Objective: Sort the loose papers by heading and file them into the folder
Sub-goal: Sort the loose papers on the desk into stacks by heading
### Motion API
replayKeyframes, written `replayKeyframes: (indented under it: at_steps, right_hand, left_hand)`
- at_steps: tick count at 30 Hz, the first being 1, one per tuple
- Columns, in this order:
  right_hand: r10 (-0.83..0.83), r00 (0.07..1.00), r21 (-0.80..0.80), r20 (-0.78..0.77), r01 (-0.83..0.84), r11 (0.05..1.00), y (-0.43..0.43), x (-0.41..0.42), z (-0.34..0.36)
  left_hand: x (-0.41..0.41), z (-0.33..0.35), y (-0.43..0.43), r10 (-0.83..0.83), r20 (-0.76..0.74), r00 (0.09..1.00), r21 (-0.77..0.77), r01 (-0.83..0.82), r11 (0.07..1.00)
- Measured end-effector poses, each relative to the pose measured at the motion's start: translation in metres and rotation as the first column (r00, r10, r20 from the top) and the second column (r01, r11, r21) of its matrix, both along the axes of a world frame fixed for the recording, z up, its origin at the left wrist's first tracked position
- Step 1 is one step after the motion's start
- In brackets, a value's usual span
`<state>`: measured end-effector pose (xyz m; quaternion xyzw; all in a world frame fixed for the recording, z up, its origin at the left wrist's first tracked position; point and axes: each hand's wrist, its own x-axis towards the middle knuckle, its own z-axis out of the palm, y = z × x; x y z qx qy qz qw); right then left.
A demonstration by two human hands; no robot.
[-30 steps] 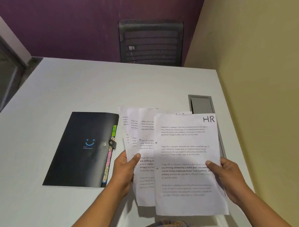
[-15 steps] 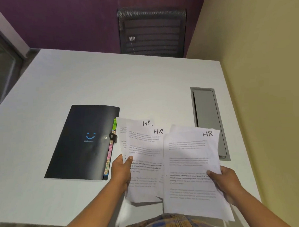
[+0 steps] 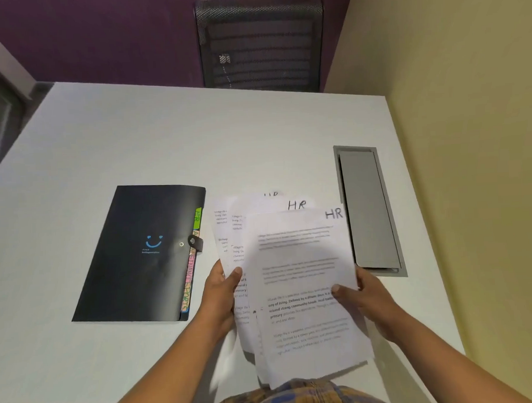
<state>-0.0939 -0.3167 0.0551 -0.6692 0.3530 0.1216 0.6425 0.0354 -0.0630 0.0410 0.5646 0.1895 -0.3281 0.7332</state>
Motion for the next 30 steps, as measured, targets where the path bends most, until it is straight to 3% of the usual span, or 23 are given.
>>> replayKeyframes:
  at_steps: [3, 7, 10, 14, 23, 27, 30]
  right_hand:
    - [0.026, 1.000, 0.118, 0.010, -0.027, 0.993, 0.009, 0.004, 0.000]
    - [-0.117, 0.992, 0.202, 0.052, 0.104, 0.974, 0.018, 0.009, 0.007]
    - [-0.099, 0.990, 0.059, 0.097, 0.094, 0.994, 0.019, 0.010, 0.009]
    - [-0.086, 0.978, -0.072, 0.192, 0.101, 0.992, 0.011, 0.014, 0.017]
    - [-0.126, 0.906, -0.212, 0.403, 0.227, 0.951, 0.001, 0.035, 0.052]
    - [-0.166, 0.910, -0.255, 0.381, 0.276, 0.927, -0.002, 0.039, 0.059]
    - [-0.091, 0.878, -0.286, 0.471, 0.249, 0.925, -0.002, 0.041, 0.057]
  left_hand:
    - [0.001, 0.011, -0.007, -0.045, 0.010, 0.999, -0.086, 0.045, 0.995]
    - [0.002, 0.021, -0.012, -0.106, 0.030, 0.994, -0.024, 0.106, 0.994]
    - [0.002, 0.025, -0.012, -0.109, 0.049, 0.993, 0.001, 0.109, 0.994]
    - [0.004, 0.036, -0.016, -0.140, 0.183, 0.973, -0.015, 0.145, 0.989]
    - [0.022, 0.074, -0.038, -0.162, 0.503, 0.849, 0.050, 0.159, 0.986]
    - [0.023, 0.082, -0.040, -0.194, 0.568, 0.800, 0.072, 0.186, 0.980]
    - [0.023, 0.078, -0.040, -0.245, 0.587, 0.772, 0.170, 0.179, 0.969]
